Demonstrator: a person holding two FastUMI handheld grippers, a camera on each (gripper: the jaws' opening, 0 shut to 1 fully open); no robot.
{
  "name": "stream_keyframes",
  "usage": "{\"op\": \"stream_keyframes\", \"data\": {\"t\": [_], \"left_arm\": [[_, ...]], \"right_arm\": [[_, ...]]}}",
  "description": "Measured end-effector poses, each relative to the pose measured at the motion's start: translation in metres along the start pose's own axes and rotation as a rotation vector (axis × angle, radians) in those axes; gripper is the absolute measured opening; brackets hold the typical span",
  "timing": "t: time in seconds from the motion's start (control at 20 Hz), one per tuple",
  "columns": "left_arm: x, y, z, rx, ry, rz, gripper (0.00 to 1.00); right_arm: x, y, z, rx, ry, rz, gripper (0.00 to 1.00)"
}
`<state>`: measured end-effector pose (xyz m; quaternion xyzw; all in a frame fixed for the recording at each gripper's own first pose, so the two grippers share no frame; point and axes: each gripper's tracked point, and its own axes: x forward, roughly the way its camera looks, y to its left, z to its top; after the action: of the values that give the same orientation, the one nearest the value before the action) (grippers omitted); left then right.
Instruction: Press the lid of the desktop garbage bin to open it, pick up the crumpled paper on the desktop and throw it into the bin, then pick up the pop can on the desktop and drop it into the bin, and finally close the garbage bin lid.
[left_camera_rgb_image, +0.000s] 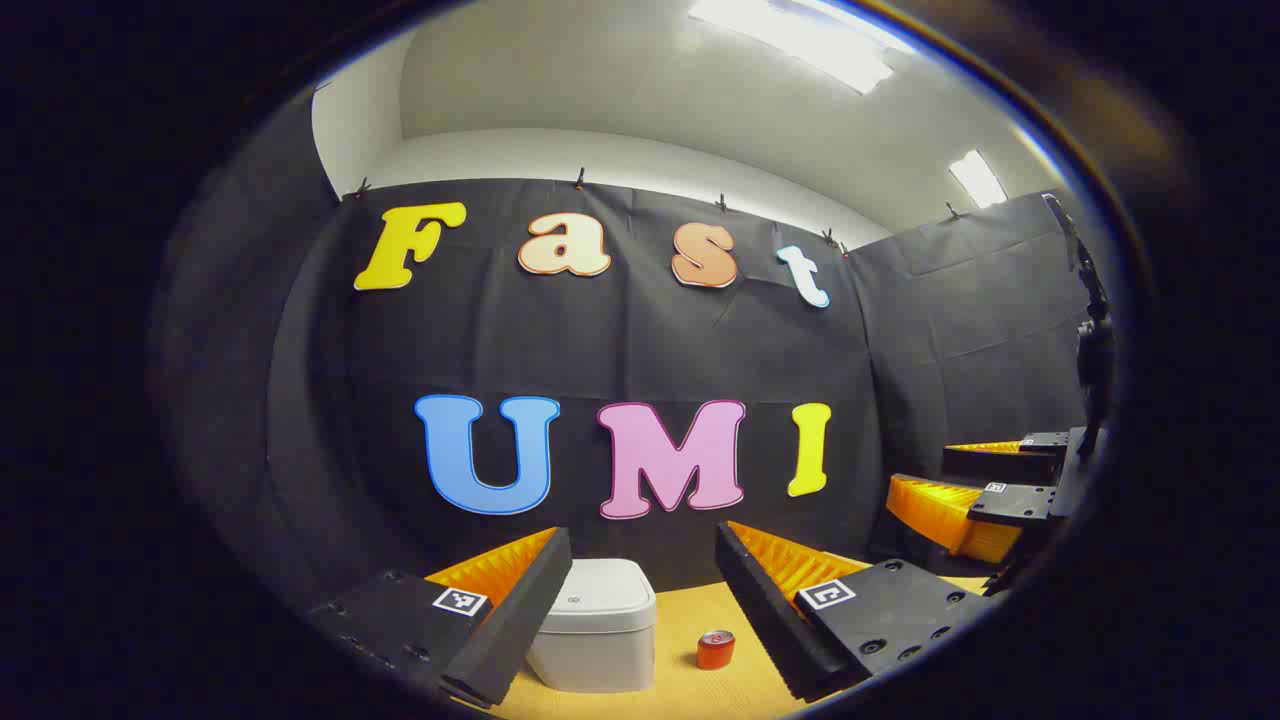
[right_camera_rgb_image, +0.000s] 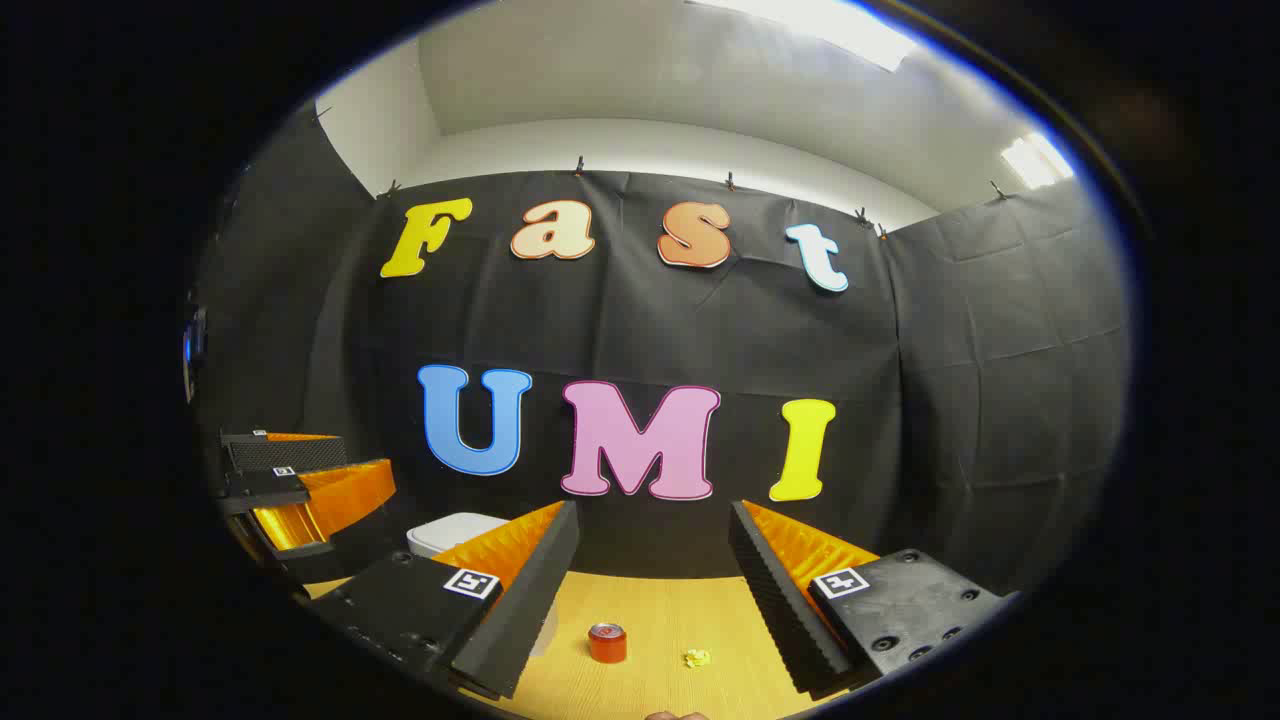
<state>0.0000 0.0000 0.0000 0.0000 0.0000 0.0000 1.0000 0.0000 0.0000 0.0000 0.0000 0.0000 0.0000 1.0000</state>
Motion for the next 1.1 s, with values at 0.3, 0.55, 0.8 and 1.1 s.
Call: {"op": "stream_keyframes", "data": {"t": [0.3,0.55,0.8,1.1], "left_arm": [[0.0,0.018,0.0,-0.013,-0.002,0.017,0.96],[-0.002,0.021,-0.003,-0.033,0.012,0.009,0.97],[-0.002,0.027,-0.01,-0.041,0.026,0.014,0.97],[0.004,0.026,-0.01,-0.031,0.023,0.001,0.97]], "right_arm": [[0.0,0.01,-0.003,-0.004,0.02,-0.002,0.97],[-0.004,0.016,-0.001,-0.004,0.02,-0.007,0.97],[-0.006,0.011,-0.007,0.0,0.04,-0.021,0.97],[-0.007,0.009,-0.003,-0.009,0.026,-0.037,0.98]]}}
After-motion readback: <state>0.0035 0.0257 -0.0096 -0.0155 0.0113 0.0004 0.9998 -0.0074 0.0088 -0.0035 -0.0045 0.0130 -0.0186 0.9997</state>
